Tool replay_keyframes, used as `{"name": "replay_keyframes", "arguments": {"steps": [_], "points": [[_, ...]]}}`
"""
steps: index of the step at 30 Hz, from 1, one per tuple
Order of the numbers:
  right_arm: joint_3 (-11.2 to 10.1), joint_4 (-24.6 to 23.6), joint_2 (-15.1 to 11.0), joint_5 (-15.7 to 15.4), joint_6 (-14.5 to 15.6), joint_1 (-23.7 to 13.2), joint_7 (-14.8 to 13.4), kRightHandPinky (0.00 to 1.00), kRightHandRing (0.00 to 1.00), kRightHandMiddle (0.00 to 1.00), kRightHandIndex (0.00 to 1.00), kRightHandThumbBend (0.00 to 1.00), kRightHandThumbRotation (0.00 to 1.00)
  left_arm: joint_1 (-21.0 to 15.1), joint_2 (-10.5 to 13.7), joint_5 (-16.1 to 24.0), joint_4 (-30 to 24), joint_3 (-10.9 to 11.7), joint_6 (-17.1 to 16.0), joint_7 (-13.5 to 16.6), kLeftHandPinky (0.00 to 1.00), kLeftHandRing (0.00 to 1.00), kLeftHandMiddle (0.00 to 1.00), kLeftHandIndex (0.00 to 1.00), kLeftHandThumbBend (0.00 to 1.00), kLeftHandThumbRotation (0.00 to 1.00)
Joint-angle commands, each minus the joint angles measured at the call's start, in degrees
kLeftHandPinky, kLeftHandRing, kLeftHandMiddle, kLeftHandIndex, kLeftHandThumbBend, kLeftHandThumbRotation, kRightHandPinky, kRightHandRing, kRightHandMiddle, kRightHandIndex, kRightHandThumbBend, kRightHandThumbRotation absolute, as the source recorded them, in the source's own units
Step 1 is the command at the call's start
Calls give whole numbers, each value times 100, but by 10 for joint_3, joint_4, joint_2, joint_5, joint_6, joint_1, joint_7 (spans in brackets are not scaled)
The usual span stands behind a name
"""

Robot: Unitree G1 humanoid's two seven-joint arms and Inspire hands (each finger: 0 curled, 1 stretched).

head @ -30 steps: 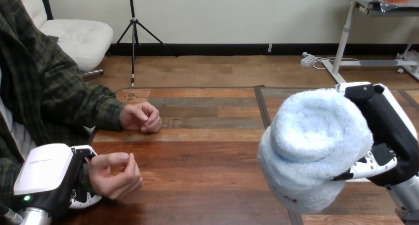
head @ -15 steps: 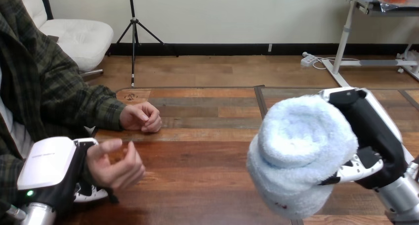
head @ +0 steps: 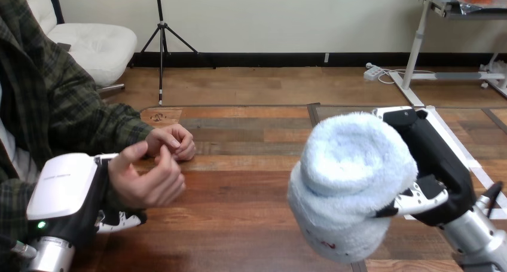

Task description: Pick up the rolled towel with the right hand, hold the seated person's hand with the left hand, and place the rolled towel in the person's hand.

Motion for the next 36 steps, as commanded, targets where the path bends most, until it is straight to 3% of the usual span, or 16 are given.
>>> {"name": "replay_keyframes", "arguments": {"steps": [1,18,23,30,36], "points": [[5,9,12,8,4,-75,-5,18,24,28,28,73,0,0,-14,-2,-45,-9,-19,2,37,39,43,45,87,0],[18,27,22,2,29,-113,-15,17,24,29,29,76,0,11,-22,-3,-88,-6,-16,1,37,38,42,43,89,0],[29,34,16,4,64,-133,-13,17,24,29,29,75,0,17,-27,-5,-107,-4,-8,-5,38,38,42,43,89,0],[32,59,21,-20,40,-162,-8,16,23,29,28,74,0,21,-34,-9,-122,0,-18,-4,37,39,42,43,89,0],[36,96,32,-43,0,-194,-5,15,22,28,28,72,0,26,-44,-14,-149,4,-20,-7,36,38,42,42,90,0]]}}
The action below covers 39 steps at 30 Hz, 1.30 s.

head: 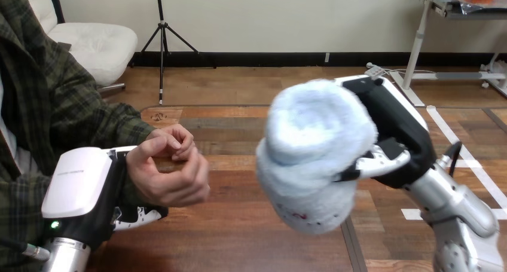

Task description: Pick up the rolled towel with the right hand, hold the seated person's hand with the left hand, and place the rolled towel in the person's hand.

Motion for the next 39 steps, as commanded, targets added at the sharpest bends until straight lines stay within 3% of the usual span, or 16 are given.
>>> {"name": "replay_keyframes", "arguments": {"steps": [1,11,17,39], "points": [[0,27,19,-6,-30,-74,-2,15,22,28,28,72,0,-13,-18,-10,-51,-3,-18,-5,36,37,42,42,91,0],[6,85,33,-29,-58,-117,0,14,21,27,27,73,0,-4,-33,-13,-95,2,-8,-25,34,37,41,41,92,0],[6,140,47,-38,-111,-148,23,14,20,25,27,72,0,4,-43,-15,-128,6,-2,-43,33,36,41,41,92,0],[18,263,79,-92,-180,-209,27,13,19,22,26,72,0,23,-83,-13,-206,8,-4,-71,30,34,39,40,94,0]]}}
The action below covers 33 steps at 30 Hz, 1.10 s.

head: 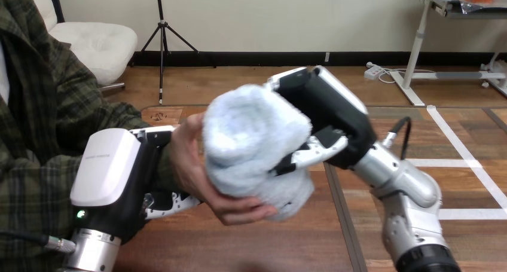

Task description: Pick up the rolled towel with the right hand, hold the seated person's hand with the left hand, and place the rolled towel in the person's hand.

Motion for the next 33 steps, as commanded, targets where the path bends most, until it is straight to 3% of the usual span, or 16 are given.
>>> {"name": "replay_keyframes", "arguments": {"steps": [1,20,33], "points": [[-2,24,10,-5,-28,-62,-4,13,18,22,25,72,0,-11,-15,-6,-42,-4,-12,-5,30,34,39,40,94,0],[6,87,32,-16,-71,-86,14,11,16,21,24,70,0,3,-47,-3,-88,-11,-9,-30,31,35,39,39,95,0],[11,95,46,-20,-86,-77,11,10,16,21,23,70,0,-2,-62,9,-80,-20,-33,-16,31,34,38,38,98,0]]}}
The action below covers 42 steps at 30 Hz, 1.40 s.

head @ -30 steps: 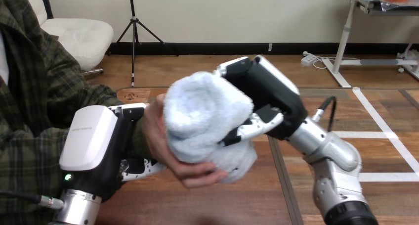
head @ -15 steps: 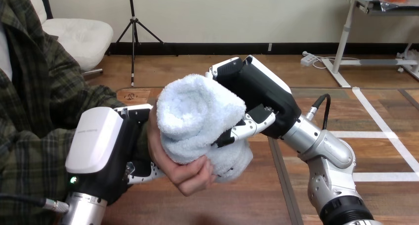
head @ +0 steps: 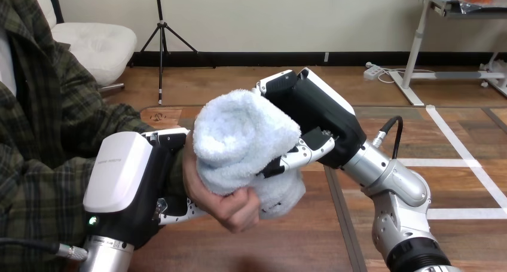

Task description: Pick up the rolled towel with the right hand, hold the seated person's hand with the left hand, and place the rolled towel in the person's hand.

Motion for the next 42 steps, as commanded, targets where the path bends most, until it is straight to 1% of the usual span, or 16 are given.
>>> {"name": "replay_keyframes", "arguments": {"steps": [1,10,17,26,42], "points": [[8,2,30,-4,-10,-38,1,10,16,21,23,70,0,-28,-17,2,-34,-20,-27,8,31,34,38,38,98,0],[11,-4,32,-6,-12,-28,-3,11,16,21,23,70,0,-25,-26,8,-38,-24,-24,6,30,33,37,38,98,0],[13,-9,33,-9,-15,-22,-7,11,17,21,23,70,0,-22,-28,7,-35,-25,-24,3,30,33,37,38,97,0],[14,-10,31,-13,-17,-17,-10,11,17,22,23,70,0,-23,-26,2,-28,-23,-30,5,30,33,37,39,96,0],[10,-8,28,-6,-10,-16,-6,12,18,22,24,69,0,-24,-22,-3,-14,-17,-36,9,30,33,38,39,96,0]]}}
